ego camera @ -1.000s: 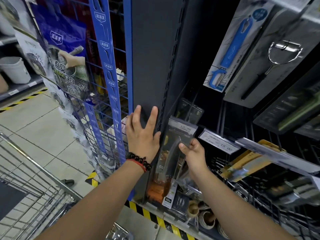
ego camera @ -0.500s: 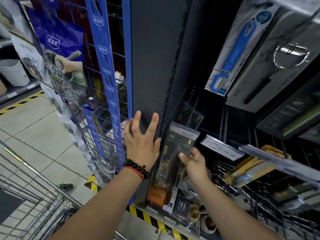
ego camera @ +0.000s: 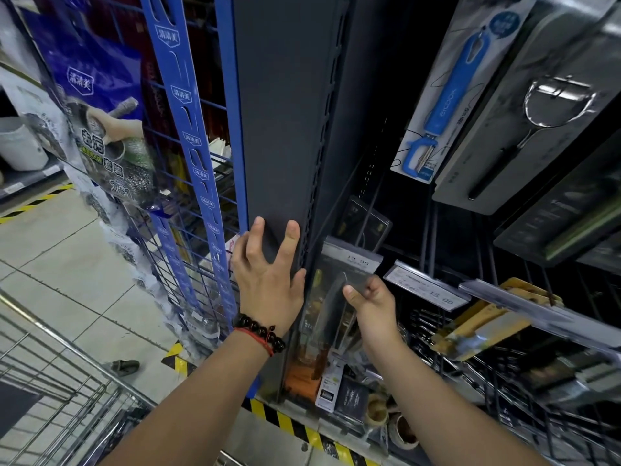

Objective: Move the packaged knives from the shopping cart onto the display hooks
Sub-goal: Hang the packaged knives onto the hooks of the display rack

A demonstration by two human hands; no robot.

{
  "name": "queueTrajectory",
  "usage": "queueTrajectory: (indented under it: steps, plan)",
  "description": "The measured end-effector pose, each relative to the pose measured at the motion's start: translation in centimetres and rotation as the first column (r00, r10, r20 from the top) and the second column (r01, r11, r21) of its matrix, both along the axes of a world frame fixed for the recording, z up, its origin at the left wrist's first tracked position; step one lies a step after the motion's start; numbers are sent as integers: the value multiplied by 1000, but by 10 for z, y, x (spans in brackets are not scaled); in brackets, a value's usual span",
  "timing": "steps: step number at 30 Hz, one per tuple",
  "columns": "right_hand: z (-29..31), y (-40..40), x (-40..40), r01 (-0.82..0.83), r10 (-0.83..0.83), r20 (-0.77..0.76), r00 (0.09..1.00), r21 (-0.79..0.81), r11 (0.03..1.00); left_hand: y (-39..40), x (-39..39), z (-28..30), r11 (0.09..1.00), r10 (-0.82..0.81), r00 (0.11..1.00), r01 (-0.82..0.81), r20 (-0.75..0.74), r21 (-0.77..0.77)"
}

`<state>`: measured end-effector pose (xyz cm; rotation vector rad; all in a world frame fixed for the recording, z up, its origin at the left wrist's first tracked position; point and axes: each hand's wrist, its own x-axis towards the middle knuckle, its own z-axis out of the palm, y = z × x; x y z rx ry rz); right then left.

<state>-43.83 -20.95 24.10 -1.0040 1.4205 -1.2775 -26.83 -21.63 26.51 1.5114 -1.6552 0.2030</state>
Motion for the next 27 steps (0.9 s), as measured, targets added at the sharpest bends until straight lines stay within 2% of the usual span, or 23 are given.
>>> queueTrajectory:
  steps: [9,21,27]
  plan:
    - [6,-11,2,40,-40,1,999,6,999,-1,0,-1,1000,3,1000,-3,-1,2]
    - [5,5,12,140,-135,114,984,-37,989,-3,0,-6,999,-9,1000,9,11,-34]
    - [7,-13,9,188,-189,74,979,31,982,-5,-1,-7,999,-2,1000,2,-3,-41]
